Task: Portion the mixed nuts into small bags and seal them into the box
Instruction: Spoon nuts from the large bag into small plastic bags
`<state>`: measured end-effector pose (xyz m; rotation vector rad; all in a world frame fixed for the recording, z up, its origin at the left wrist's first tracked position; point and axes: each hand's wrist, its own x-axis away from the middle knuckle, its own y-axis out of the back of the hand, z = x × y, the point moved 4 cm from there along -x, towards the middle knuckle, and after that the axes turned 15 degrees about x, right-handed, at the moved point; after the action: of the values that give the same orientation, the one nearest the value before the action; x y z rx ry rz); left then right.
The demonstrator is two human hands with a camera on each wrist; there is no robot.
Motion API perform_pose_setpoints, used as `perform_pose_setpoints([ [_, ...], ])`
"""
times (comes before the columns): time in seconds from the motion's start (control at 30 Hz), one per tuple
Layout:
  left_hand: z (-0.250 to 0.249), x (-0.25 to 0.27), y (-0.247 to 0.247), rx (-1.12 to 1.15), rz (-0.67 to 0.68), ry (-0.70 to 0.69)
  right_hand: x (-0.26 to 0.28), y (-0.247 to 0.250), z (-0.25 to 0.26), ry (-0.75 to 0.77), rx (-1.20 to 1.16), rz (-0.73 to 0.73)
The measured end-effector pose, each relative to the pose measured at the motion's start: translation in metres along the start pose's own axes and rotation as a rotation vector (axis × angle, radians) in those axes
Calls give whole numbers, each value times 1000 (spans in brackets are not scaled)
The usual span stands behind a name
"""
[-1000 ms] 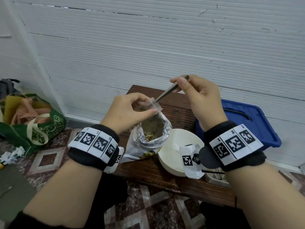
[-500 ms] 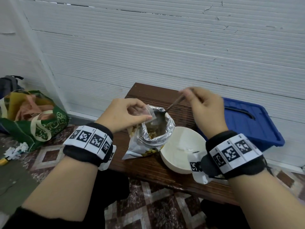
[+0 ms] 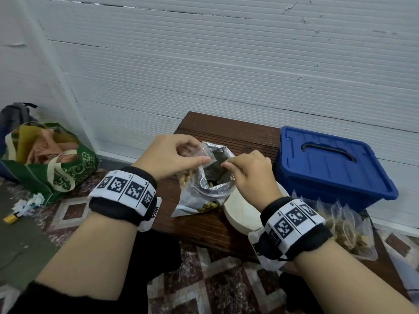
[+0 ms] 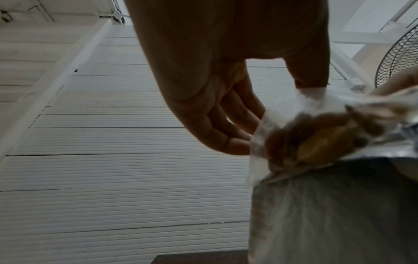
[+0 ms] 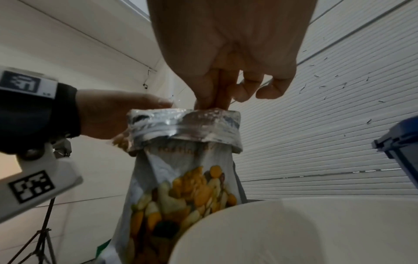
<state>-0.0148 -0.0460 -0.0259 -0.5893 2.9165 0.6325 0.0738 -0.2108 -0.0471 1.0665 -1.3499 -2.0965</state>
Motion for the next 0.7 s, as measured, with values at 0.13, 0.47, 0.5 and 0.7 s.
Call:
perform_pose_setpoints([
  [0.13, -1, 0, -1, 13, 13, 8, -2, -1, -3, -98, -110, 7],
  [0.47, -1, 1, 1, 17, 5, 6, 0, 10, -20, -452, -408, -79],
  [0.5, -1, 2, 1, 22, 4, 5, -1, 10, -22, -482, -430, -84],
  [0.7, 1, 4, 6, 5, 1, 3, -4, 25, -34, -614, -434, -182],
])
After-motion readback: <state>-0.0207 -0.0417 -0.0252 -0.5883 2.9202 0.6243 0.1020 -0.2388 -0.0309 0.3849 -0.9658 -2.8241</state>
